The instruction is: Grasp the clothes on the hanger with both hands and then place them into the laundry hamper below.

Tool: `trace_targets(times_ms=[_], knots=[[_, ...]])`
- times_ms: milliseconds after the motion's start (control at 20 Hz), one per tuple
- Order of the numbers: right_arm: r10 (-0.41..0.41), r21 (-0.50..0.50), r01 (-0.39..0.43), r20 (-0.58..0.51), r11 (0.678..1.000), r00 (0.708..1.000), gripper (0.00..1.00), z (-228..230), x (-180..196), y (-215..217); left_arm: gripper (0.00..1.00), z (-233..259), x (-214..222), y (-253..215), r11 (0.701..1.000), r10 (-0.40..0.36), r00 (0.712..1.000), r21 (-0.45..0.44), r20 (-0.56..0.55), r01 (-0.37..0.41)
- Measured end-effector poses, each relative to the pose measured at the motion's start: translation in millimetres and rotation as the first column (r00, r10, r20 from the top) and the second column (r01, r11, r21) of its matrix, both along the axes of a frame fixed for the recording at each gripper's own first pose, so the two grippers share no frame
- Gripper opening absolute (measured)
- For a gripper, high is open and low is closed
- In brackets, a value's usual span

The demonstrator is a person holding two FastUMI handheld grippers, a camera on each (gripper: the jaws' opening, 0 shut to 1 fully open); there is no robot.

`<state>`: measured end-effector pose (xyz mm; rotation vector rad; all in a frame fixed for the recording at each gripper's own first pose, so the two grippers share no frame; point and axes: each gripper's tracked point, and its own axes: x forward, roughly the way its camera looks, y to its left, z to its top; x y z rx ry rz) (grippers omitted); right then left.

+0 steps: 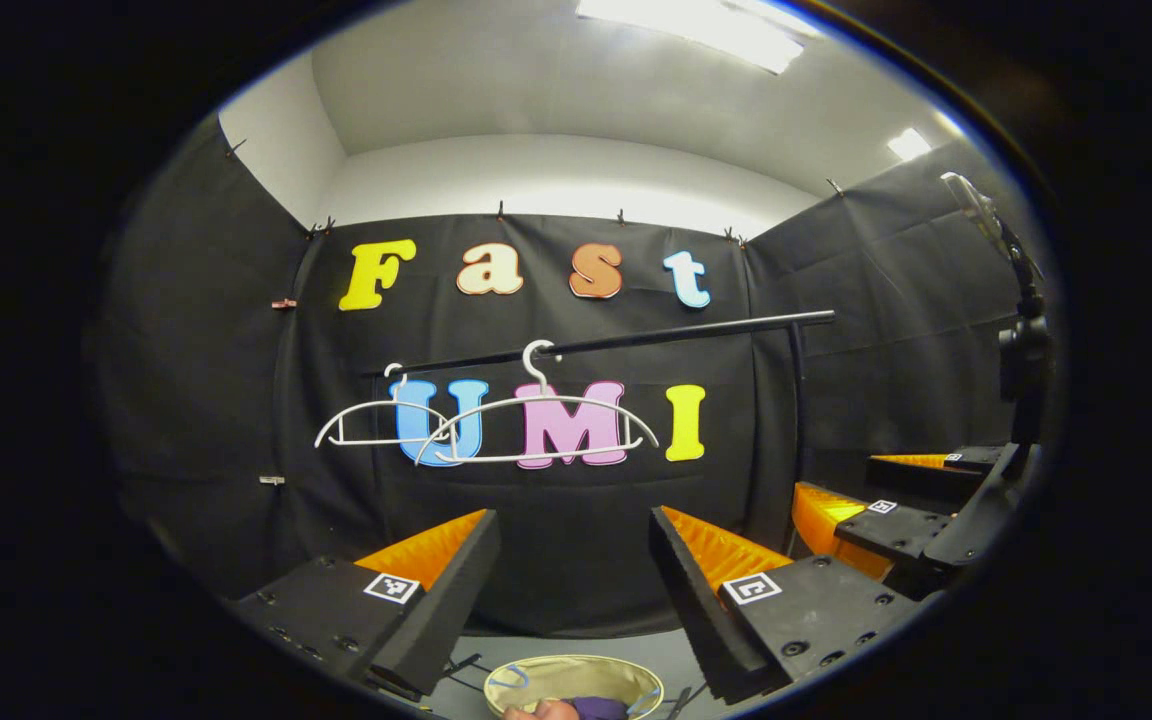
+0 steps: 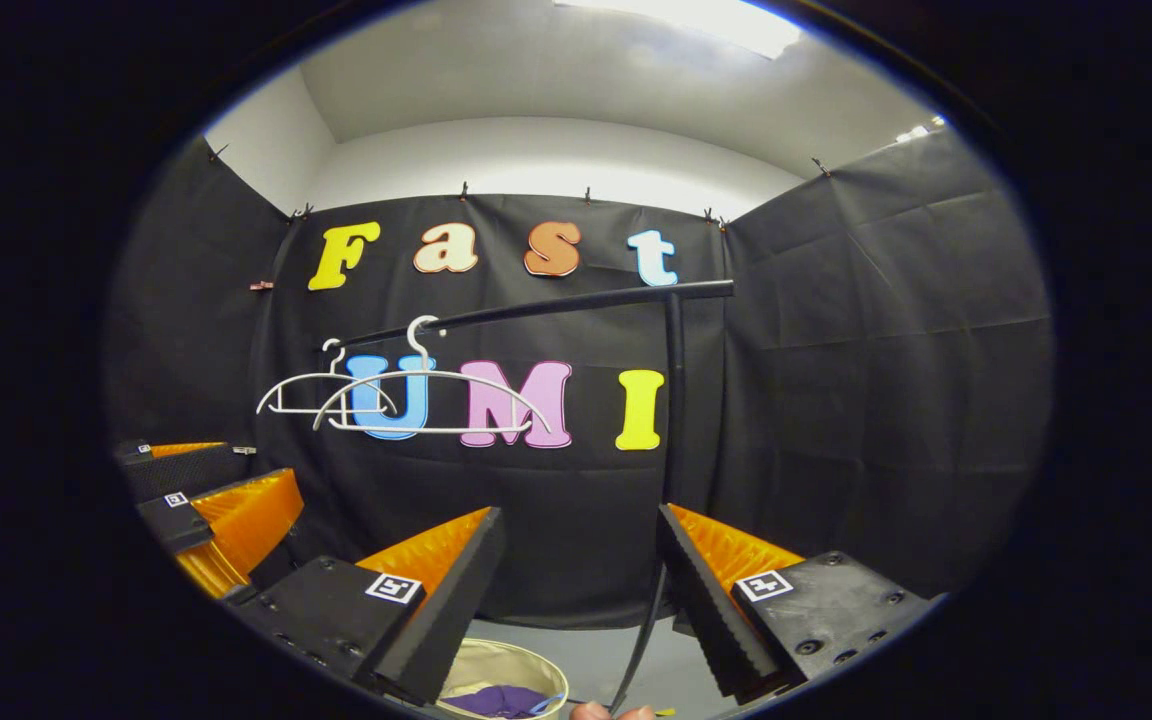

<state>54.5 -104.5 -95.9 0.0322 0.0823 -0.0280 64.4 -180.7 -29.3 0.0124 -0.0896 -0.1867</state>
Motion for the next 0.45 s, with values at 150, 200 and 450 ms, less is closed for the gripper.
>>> trace_targets(times_ms=[150,200,450], knots=[[-0.007,-0.005,0.008,0.013,1.0,1.0,0.96,2,-3,-23,0.94,6,-1,-25,1.0,-0.005,1.0,-0.02,0.018,0.006],[-0.008,-0.004,0.008,0.013,1.0,1.0,0.96,2,-3,-29,0.94,9,-3,-31,0.999,-0.009,1.0,-0.036,0.015,0.01],[0.006,0.014,-0.006,-0.006,1.0,1.0,0.98,-3,-14,-36,0.96,21,-16,-24,0.998,0.046,0.999,-0.04,0.027,-0.045]])
